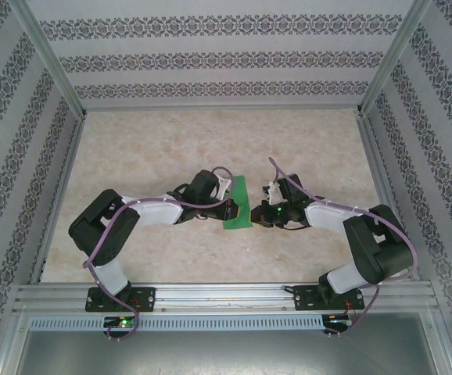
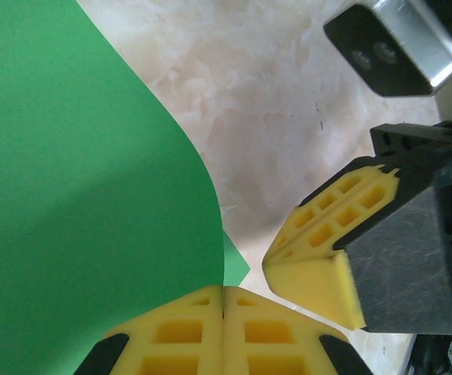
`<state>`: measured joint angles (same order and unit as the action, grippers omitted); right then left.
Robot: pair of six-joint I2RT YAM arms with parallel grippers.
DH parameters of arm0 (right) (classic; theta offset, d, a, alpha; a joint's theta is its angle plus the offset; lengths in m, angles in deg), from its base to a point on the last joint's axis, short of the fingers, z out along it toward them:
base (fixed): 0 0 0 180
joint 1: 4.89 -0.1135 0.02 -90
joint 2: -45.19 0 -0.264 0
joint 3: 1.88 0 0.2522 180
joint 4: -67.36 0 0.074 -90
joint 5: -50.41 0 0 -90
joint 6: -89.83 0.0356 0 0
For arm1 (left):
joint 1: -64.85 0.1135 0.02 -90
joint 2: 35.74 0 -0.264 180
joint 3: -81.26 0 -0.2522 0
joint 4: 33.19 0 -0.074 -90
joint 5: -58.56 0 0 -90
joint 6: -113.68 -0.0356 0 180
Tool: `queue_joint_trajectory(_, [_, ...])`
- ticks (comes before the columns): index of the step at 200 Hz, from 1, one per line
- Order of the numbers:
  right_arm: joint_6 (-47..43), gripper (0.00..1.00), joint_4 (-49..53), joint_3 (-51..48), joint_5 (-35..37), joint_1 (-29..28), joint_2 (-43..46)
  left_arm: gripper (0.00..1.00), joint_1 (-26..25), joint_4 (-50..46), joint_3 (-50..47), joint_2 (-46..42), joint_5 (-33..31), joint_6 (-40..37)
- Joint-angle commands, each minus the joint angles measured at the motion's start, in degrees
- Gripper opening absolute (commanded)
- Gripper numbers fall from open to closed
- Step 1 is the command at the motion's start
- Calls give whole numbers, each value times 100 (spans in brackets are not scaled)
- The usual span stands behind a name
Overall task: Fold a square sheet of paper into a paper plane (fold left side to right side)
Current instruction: Fold the triangle a second time at the center of the table.
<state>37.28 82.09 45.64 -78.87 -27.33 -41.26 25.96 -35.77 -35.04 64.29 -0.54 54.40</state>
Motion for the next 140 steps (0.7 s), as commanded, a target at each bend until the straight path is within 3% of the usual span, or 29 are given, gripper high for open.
queue_joint_trajectory(1, [34, 0, -134, 117, 109, -109, -187, 0, 83, 60, -31, 66, 81, 106])
queue_joint_trajectory(140, [-166, 0, 357, 296, 523, -232, -730, 0, 261, -151, -16, 261, 231, 25])
